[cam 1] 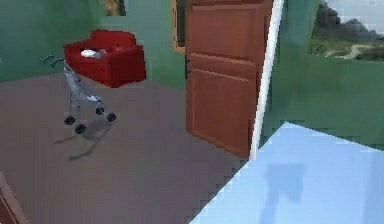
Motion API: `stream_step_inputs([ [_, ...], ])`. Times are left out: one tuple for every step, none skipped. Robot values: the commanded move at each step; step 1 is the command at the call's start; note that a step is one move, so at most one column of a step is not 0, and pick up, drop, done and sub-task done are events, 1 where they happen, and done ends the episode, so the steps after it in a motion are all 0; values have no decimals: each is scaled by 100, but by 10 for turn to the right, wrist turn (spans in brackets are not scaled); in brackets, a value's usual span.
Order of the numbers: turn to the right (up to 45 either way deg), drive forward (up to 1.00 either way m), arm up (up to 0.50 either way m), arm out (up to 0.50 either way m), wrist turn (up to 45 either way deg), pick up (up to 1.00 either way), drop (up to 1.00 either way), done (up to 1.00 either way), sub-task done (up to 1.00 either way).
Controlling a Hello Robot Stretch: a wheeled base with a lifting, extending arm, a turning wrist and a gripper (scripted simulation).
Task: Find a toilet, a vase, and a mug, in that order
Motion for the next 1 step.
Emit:
stream_step_inputs([
  [0, 60, 0, 0, 0, 0, 0, 0, 0],
])
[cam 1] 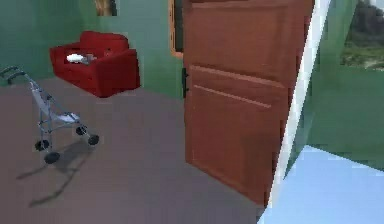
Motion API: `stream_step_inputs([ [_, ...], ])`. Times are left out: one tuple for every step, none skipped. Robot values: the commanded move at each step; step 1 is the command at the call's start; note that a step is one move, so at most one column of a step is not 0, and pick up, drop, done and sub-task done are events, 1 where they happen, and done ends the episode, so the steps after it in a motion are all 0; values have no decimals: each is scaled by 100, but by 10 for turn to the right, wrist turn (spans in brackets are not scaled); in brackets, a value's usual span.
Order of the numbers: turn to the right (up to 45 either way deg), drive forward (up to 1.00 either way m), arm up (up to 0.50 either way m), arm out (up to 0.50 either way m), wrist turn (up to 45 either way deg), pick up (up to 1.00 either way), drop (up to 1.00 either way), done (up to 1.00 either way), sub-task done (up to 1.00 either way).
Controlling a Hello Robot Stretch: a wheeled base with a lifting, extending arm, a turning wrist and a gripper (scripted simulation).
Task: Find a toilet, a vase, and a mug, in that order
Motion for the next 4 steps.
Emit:
stream_step_inputs([
  [-450, 0, 0, 0, 0, 0, 0, 0, 0],
  [-30, 0, 0, 0, 0, 0, 0, 0, 0],
  [210, 0, 0, 0, 0, 0, 0, 0, 0],
  [0, 15, 0, 0, 0, 0, 0, 0, 0],
])
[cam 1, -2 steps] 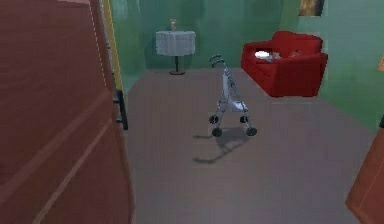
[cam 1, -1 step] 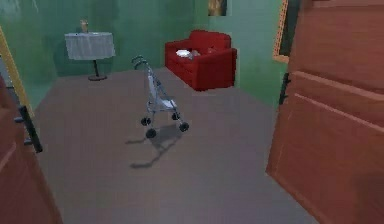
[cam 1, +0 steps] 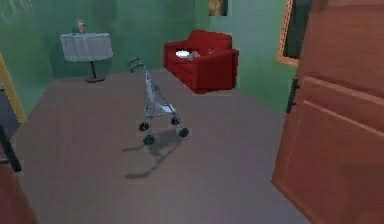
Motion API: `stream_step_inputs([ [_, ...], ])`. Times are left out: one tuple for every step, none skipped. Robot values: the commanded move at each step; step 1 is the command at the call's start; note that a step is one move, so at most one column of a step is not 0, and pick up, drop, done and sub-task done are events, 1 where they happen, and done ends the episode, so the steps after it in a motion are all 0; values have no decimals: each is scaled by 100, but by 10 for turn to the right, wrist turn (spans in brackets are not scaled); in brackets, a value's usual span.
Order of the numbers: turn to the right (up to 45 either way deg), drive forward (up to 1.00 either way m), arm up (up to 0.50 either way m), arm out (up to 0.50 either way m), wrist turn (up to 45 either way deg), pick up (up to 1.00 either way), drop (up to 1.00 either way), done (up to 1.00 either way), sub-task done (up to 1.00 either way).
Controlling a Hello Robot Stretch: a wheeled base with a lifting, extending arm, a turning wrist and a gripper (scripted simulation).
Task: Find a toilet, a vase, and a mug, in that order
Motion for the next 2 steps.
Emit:
stream_step_inputs([
  [-90, 0, 0, 0, 0, 0, 0, 0, 0],
  [-30, 0, 0, 0, 0, 0, 0, 0, 0],
])
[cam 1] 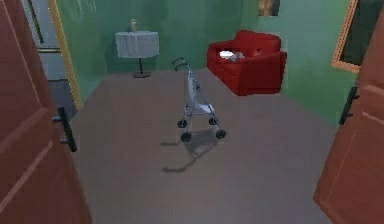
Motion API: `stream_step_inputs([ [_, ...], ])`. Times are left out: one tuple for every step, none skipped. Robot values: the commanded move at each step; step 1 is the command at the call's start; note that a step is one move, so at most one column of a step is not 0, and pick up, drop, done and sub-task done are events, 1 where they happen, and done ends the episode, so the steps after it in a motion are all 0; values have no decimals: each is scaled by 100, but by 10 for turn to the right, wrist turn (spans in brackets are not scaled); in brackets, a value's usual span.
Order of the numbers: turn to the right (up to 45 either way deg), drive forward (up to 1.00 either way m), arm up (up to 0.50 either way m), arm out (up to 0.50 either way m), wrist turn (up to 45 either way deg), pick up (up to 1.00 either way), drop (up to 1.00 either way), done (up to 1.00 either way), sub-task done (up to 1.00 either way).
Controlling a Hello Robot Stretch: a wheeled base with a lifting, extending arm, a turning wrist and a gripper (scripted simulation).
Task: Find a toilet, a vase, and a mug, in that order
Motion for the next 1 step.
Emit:
stream_step_inputs([
  [0, 100, 0, 0, 0, 0, 0, 0, 0],
])
